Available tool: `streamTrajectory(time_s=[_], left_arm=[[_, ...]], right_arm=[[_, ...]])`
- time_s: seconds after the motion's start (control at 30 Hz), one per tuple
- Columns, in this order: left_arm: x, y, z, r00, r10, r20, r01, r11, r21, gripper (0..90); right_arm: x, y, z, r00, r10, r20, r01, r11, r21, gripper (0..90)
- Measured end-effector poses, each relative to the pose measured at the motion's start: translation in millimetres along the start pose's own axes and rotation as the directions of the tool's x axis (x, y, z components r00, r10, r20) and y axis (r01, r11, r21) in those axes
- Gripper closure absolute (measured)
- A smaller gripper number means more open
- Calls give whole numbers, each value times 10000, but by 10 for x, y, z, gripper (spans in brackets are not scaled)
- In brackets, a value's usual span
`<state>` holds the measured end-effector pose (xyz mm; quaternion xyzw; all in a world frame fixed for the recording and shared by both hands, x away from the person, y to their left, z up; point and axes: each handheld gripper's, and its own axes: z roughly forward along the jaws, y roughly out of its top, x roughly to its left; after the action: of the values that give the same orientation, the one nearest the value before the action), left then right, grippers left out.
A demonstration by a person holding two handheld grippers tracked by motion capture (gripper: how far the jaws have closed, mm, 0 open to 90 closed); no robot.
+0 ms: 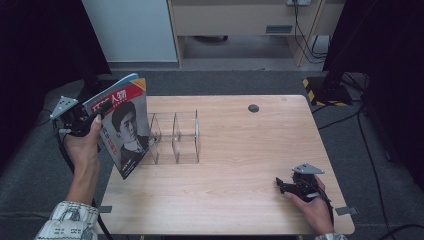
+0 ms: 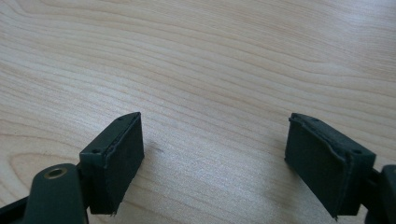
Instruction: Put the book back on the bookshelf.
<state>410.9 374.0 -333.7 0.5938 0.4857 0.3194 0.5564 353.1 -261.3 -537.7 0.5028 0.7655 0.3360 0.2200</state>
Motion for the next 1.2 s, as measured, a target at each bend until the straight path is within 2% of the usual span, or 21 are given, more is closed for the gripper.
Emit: streamTrajectory(time_s=[0.5, 0.67, 0.8, 1.07, 1.2], left_arm=[[27, -33, -44, 9999, -88, 53, 90, 9993, -362, 864], [67, -70, -31, 9992, -395, 24, 396, 9978, -535, 864], [66, -101, -19, 9989, -459, 10, 459, 9970, -616, 864], [21, -130, 17, 9998, -116, 158, 125, 9980, -619, 864], [-18, -150, 39, 9999, 121, 46, -119, 9986, -522, 864]], right_arm=[[1, -4, -7, 10000, 19, -13, -19, 10000, 14, 197], [1, -4, -7, 10000, 19, -12, -19, 10000, 15, 197], [1, -4, -6, 10000, 21, -16, -21, 10000, 13, 197], [-1, -4, -7, 10000, 11, -27, -11, 10000, 21, 197], [0, -3, -7, 10000, 22, -31, -22, 10000, 18, 196]])
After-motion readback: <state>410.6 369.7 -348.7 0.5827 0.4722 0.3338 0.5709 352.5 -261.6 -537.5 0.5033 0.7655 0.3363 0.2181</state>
